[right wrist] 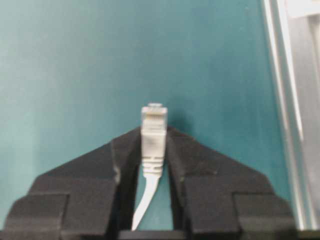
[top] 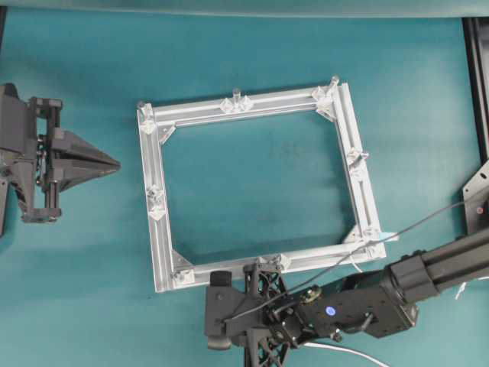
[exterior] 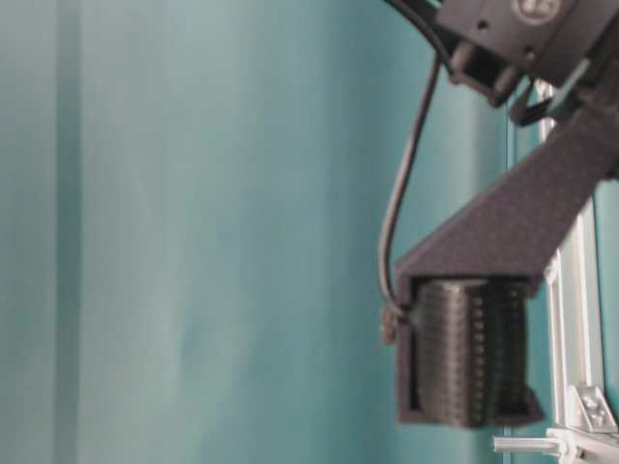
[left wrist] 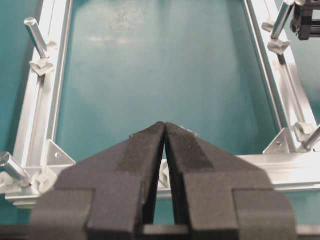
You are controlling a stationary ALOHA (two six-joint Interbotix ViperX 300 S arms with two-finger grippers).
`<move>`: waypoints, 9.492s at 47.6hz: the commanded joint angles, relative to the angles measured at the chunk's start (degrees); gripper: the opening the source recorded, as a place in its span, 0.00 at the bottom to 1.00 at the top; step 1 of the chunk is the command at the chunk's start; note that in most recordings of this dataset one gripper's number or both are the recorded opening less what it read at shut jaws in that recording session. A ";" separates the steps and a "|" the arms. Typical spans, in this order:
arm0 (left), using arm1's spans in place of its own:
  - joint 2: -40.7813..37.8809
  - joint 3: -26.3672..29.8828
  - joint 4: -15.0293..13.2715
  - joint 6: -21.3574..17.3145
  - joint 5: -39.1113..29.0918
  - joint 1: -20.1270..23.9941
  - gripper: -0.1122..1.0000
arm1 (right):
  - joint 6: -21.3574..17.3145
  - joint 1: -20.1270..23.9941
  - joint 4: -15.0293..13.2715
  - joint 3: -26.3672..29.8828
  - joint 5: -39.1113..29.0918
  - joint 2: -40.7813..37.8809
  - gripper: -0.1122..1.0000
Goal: Move the cable alternately left and right between 8 pins so it hooks onto each one.
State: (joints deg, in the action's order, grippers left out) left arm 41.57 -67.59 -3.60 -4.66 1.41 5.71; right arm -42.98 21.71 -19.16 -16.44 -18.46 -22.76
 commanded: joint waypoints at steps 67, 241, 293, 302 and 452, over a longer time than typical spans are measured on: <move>23.82 -8.35 0.18 0.00 -10.81 -0.62 0.18 | -38.14 -7.82 -12.48 -16.96 -14.77 22.85 0.24; 31.55 -12.30 0.18 1.85 -11.16 -0.62 0.18 | -18.11 -12.74 -1.85 45.70 -30.32 -17.49 0.24; 31.55 -12.30 0.18 1.85 -11.16 -0.53 0.18 | -25.84 -23.73 -8.53 25.22 -21.18 -4.92 0.24; 31.46 -12.30 0.18 1.85 -11.16 -0.53 0.18 | -21.01 -24.61 -7.03 30.94 -21.09 -8.26 0.24; 31.55 -12.30 0.18 1.93 -11.34 -0.53 0.18 | -18.28 -33.05 -7.56 39.55 -20.39 -12.83 0.24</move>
State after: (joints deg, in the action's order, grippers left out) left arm 73.48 -80.51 -3.60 -3.08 -10.20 5.36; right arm -61.17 -12.74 -26.28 23.91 -40.69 -40.08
